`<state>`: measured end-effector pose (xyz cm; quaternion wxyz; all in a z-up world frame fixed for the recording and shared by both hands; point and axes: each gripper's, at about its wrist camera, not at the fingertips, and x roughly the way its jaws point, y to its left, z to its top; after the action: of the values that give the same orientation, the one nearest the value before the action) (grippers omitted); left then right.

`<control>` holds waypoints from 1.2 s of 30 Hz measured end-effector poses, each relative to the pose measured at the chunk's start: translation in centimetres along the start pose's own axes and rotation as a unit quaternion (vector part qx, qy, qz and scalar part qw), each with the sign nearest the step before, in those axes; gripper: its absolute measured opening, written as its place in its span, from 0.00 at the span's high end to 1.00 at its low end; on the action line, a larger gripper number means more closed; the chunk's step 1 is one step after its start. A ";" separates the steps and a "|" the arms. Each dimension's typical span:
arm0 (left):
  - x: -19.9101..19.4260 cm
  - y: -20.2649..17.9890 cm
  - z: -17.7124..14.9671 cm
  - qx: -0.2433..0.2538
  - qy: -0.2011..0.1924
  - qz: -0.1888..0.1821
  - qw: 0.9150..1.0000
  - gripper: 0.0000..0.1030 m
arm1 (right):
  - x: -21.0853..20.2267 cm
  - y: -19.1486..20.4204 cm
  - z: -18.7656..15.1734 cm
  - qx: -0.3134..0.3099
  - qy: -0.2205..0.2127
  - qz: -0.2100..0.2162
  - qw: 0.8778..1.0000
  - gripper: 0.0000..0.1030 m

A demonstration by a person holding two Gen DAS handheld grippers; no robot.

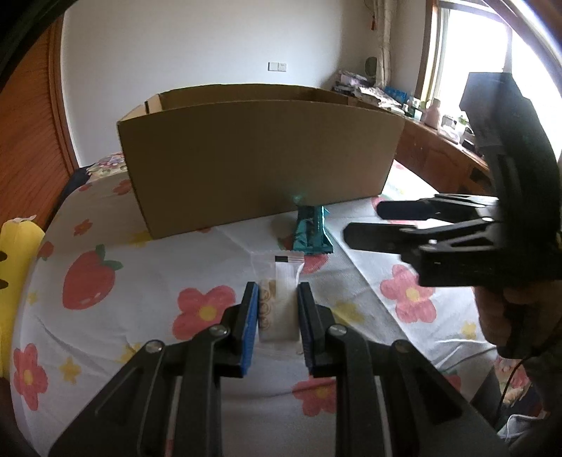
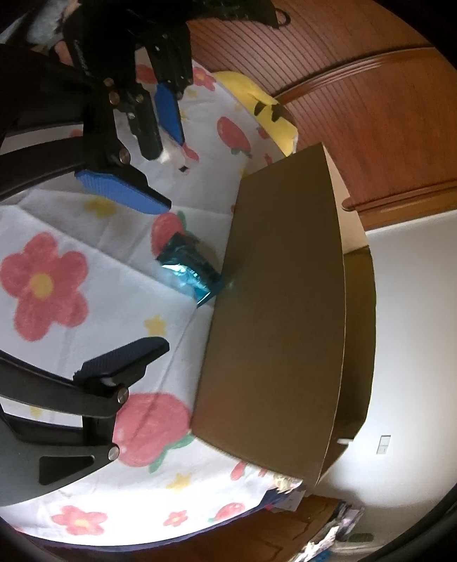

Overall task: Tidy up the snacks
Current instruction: 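Grasp the small white bar with the left tool while the right tool grasps the teal wrapper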

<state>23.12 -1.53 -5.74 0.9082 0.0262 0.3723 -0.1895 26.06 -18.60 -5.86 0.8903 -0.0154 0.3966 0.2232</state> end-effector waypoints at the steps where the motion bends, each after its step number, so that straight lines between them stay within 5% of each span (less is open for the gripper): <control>1: -0.1 0.1 0.0 -0.002 -0.002 0.000 1.000 0.80 | 0.7 0.1 0.4 0.002 0.009 0.008 1.000 0.35; 13: -0.1 0.9 -0.4 -0.021 -0.009 -0.007 1.000 0.80 | 4.7 -0.3 2.9 0.021 0.055 0.014 0.998 0.43; 23: -0.3 1.0 -0.4 -0.022 -0.016 0.000 1.000 0.80 | 6.8 1.6 3.0 -0.024 0.066 -0.017 0.997 0.48; 28: -0.9 0.8 -0.4 -0.024 -0.019 0.004 1.000 0.80 | 6.7 2.3 2.4 -0.062 0.064 -0.050 0.995 0.72; 36: -2.6 0.2 -0.4 -0.026 -0.030 0.013 0.999 0.80 | 5.0 1.8 1.2 -0.062 0.054 -0.043 0.996 0.75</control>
<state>21.23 -0.40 -4.31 0.9219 0.0020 0.3489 -0.1685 29.02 -14.80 -8.33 0.8736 -0.1003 0.4286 0.2076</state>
